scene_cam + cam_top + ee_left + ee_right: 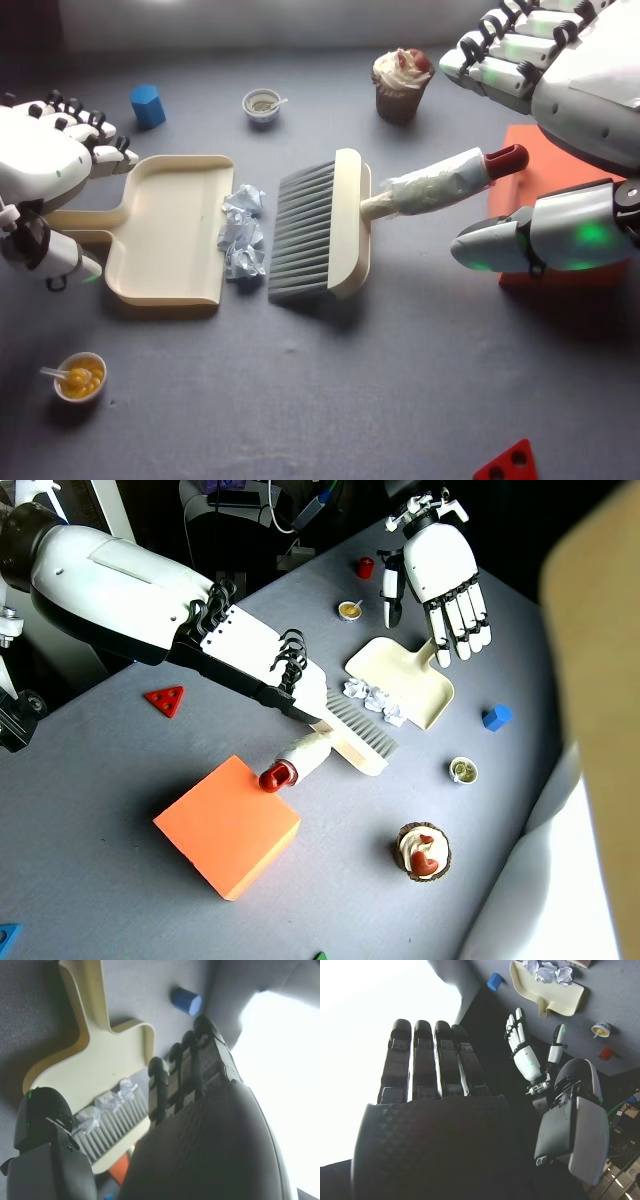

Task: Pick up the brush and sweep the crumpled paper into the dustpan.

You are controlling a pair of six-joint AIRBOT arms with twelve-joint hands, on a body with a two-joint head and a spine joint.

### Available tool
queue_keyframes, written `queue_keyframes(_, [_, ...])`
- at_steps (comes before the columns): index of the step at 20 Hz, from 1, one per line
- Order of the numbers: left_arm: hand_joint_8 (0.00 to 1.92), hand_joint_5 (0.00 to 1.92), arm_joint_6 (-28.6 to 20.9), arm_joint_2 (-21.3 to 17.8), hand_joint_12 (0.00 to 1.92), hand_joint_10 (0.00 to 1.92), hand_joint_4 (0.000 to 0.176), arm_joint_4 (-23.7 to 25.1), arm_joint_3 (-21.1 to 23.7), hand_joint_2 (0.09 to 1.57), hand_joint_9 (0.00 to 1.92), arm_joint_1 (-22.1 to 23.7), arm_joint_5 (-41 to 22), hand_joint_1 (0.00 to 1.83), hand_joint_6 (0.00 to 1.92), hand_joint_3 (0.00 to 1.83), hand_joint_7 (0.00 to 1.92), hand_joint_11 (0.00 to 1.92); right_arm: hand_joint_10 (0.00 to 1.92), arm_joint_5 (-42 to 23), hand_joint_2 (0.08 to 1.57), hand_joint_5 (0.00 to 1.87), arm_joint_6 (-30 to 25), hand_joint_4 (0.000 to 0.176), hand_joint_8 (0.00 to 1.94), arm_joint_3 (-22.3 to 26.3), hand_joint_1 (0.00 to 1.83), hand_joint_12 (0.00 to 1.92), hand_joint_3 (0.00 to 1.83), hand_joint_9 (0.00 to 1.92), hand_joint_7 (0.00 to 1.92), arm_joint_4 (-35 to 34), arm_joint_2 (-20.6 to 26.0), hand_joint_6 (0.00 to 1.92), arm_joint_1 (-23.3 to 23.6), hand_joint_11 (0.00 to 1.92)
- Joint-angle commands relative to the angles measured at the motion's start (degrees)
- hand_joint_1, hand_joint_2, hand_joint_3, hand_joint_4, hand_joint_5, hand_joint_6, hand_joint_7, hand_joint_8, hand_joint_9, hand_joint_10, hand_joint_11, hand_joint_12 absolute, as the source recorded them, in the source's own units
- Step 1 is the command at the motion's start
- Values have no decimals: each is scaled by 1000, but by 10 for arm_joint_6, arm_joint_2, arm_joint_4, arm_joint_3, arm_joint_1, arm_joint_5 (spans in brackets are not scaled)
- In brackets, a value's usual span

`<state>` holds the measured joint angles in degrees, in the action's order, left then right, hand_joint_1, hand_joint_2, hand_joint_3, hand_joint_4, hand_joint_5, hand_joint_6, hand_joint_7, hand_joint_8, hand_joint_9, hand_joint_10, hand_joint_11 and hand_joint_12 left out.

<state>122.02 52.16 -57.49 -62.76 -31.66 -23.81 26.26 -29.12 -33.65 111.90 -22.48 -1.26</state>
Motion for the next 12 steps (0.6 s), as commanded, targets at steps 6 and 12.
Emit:
queue_keyframes(6, [6,325,12,20,102,10,58,-4,-27,1022,128,-9,-55,801,12,0,139,96,5,30,940,154,-2,0,6,3,0,17,3,151,144,29,6,11,13,136])
queue_keyframes(12, [3,357,28,43,107,8,74,-27,-48,1057,132,-16,-60,798,13,6,132,97,10,30,933,167,-2,0,13,5,0,27,0,180,176,32,6,11,13,165])
